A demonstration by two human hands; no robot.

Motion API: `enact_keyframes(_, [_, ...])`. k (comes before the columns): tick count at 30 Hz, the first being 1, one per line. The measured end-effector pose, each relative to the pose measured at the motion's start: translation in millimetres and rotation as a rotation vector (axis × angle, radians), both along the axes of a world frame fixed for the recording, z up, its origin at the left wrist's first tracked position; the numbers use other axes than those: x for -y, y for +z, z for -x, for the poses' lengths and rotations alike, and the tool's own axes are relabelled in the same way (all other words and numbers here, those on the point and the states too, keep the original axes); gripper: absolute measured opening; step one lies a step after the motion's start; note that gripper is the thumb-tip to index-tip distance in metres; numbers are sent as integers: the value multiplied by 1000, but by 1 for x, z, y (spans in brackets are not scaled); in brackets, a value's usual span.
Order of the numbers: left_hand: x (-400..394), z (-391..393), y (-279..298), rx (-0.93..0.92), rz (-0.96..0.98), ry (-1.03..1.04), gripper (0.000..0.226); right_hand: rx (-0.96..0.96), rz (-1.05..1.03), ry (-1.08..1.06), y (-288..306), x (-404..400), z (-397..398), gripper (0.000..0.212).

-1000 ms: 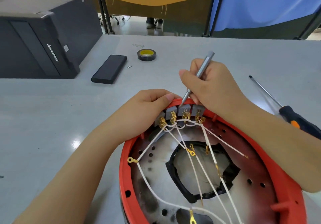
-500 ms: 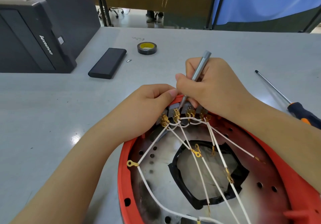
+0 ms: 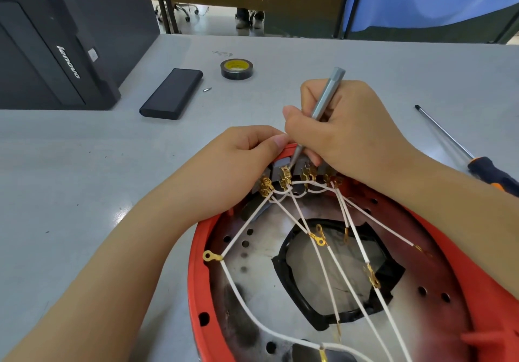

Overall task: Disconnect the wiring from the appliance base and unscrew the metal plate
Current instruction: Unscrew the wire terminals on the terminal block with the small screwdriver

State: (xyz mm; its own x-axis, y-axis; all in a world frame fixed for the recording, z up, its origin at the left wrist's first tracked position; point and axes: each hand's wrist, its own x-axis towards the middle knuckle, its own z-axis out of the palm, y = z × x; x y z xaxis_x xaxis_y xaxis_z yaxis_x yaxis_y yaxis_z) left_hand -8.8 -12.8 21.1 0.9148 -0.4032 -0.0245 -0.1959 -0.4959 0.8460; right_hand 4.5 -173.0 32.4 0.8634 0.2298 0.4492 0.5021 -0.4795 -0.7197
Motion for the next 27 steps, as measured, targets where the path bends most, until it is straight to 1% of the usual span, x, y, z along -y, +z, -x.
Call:
enact_keyframes(4, [0, 0, 0, -1, -17, 3, 30, 5, -41, -13, 0, 0, 0, 39])
enact_keyframes(16, [0, 0, 0, 7, -19, 1, 30, -43, -41, 25, 2, 0, -1, 39])
enact_keyframes(21, [-1, -1, 0, 12, -15, -9, 30, -75, -24, 66, 1, -1, 0, 42])
enact_keyframes(27, [0, -1, 0, 11, -4, 6, 30, -74, -99, 36, 1, 0, -2, 39])
